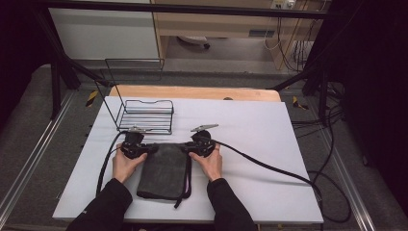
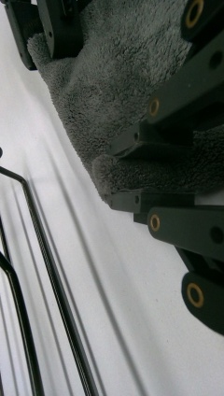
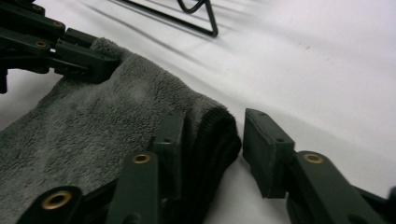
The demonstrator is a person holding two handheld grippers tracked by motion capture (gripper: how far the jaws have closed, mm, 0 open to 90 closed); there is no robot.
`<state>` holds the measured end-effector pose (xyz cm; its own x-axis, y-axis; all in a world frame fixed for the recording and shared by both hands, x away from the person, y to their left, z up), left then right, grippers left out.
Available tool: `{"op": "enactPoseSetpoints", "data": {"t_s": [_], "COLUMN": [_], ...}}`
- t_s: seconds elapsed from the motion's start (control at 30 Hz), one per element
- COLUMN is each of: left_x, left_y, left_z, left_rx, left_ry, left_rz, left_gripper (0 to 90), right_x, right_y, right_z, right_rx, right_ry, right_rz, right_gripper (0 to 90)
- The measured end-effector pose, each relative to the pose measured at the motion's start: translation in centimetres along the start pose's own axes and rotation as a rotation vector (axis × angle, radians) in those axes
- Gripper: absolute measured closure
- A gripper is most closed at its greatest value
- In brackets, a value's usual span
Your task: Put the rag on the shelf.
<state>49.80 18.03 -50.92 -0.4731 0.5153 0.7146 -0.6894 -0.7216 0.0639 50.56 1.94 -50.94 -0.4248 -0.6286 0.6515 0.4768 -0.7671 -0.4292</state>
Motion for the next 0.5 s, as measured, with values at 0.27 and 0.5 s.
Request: {"op": "enactPoseSetpoints", "data": {"t_s": [0.27,0.5], "left_x": [-0.01,0.00], "left_y": [-0.07,-0.01], "left_z": [-0.04,-0.01], "left_rx": [-0.006,-0.023], "left_ry": [0.015,0.014], "left_rz": [-0.008,-0.002], "left_gripper": [74.8,74.9], "right_x": [-0.34,-0.29], "right_y": [-0.31,-0.39], "right_z": [-0.22,-0.16], "right_rx": [-0.047,-0.104], "right_ry": [-0.031,-0.059], "right_rz": [0.007,0.024], "right_gripper": [69.5,76.6]}}
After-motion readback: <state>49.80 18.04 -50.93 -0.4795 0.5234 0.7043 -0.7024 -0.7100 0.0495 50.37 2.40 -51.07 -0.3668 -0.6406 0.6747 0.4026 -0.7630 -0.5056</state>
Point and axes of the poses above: each handheld gripper's, and its own axes: x roughly backward along the jaws, z roughly out of its top, y roughly to its right, the point moved 9 cm from there along -x, roughly forward along the jaws, and after that the axes turned 13 degrees about -x, right-handed, at the moved point
